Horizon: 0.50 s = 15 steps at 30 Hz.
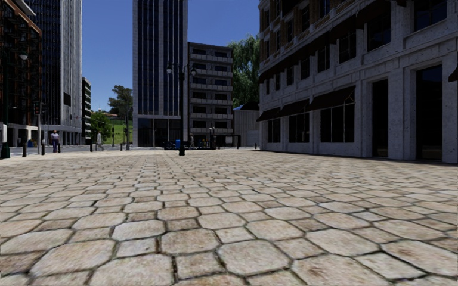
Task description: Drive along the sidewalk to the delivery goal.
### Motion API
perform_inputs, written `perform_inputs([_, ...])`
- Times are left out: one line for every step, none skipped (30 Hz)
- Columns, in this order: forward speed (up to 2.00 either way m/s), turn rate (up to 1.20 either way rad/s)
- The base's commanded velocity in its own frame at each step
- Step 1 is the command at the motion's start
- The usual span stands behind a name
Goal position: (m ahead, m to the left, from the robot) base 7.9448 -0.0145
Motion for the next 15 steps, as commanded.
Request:
perform_inputs([1.95,0.0])
perform_inputs([1.95,0.0])
perform_inputs([1.95,0.0])
perform_inputs([1.95,0.0])
perform_inputs([1.95,0.0])
perform_inputs([1.95,0.0])
perform_inputs([1.95,0.0])
perform_inputs([1.95,0.0])
perform_inputs([1.95,0.0])
perform_inputs([1.95,0.0])
perform_inputs([1.95,0.0])
perform_inputs([1.95,0.0])
perform_inputs([1.95,0.0])
perform_inputs([1.95,0.0])
perform_inputs([1.95,0.0])
